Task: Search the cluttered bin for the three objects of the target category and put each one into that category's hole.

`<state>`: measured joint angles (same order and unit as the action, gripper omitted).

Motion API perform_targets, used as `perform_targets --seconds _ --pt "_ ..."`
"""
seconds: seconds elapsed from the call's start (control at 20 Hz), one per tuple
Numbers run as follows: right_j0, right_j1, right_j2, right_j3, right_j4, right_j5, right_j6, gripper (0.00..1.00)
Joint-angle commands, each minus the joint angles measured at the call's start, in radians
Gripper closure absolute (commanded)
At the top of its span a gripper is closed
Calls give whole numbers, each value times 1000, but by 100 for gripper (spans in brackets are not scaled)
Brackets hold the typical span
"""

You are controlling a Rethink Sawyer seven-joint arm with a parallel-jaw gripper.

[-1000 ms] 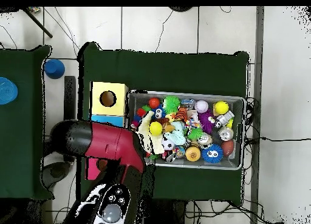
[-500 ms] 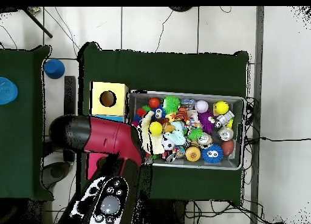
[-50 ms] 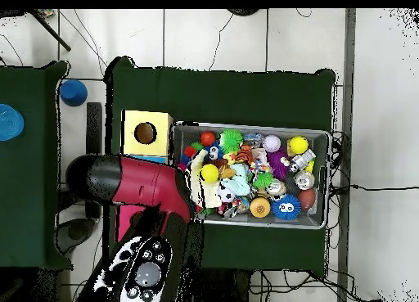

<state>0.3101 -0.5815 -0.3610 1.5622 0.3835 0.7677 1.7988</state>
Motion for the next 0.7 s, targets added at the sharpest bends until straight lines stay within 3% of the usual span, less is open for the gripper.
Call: perform_targets --seconds 0.05,0.4,0.7 --pt "-44 -78 31 77 -27 60 144 0" --pt "-93 -199 26 148 -71 111 37 0" --pt "-144 -240 51 198 -93 84 -20 0"
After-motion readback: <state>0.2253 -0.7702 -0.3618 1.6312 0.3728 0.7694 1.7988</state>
